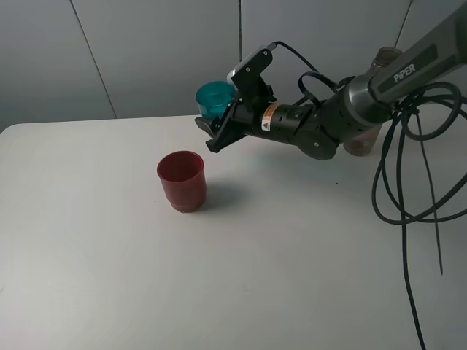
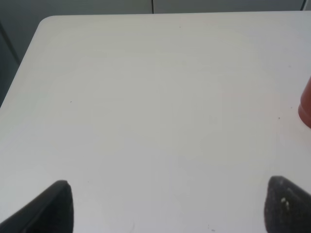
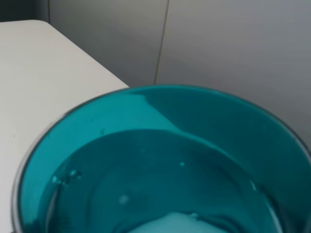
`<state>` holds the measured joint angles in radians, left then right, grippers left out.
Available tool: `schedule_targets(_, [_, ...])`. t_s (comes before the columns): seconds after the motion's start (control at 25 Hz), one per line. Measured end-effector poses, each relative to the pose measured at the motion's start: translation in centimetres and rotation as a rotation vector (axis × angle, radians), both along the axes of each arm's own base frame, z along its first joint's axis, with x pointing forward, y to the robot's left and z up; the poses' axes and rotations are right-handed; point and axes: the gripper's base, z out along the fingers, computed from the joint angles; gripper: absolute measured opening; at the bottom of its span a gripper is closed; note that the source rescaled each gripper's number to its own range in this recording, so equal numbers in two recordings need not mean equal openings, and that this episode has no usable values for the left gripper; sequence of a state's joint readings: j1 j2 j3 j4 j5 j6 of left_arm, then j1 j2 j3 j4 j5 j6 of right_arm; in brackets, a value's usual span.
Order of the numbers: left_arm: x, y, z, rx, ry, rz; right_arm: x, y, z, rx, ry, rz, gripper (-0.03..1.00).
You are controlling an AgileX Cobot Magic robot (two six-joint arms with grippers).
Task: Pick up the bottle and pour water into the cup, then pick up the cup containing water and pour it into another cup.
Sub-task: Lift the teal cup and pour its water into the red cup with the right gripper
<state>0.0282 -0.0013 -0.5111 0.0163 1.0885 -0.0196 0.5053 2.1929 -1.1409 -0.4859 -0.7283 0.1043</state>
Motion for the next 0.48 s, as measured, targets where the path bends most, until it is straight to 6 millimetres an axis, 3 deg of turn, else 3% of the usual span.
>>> schedule_targets(0.48, [0.0, 0.0, 0.0, 0.0, 0.0, 0.0, -0.8, 1.2, 0.0, -0.163, -0.186, 0.105, 0.07])
